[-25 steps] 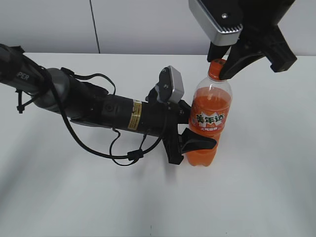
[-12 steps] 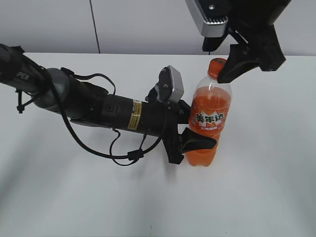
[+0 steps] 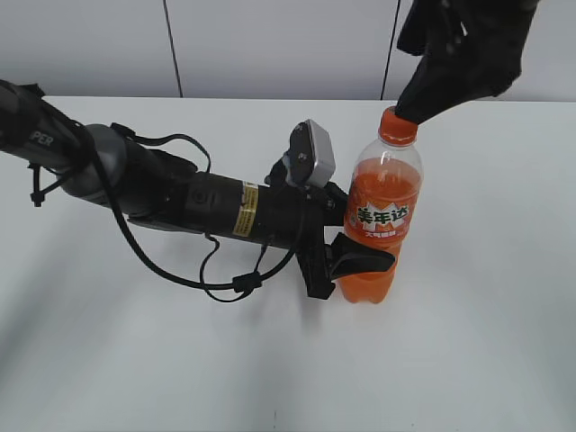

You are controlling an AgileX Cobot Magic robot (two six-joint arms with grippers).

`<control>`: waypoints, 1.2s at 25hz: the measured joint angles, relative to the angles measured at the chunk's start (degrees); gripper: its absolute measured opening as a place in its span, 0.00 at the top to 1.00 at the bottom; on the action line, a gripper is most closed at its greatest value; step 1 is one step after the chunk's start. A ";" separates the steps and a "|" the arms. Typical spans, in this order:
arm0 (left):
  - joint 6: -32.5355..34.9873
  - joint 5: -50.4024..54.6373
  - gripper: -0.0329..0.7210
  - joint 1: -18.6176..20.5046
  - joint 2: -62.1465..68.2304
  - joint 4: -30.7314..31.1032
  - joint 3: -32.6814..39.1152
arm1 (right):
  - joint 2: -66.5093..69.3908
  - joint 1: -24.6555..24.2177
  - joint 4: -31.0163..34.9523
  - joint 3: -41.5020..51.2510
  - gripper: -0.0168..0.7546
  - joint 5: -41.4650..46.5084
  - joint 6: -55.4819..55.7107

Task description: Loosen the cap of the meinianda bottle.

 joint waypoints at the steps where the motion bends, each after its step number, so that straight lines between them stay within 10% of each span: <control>1: 0.00 0.00 0.41 0.00 0.00 0.00 0.00 | -0.17 0.00 0.00 0.00 0.22 0.00 4.26; 15: -0.10 0.00 0.41 0.00 0.00 0.00 0.00 | -0.45 0.00 0.05 0.00 0.22 0.00 63.83; 30: -0.10 -0.05 0.41 0.00 0.00 0.00 0.00 | 2.93 0.00 -1.05 0.00 0.32 1.64 72.47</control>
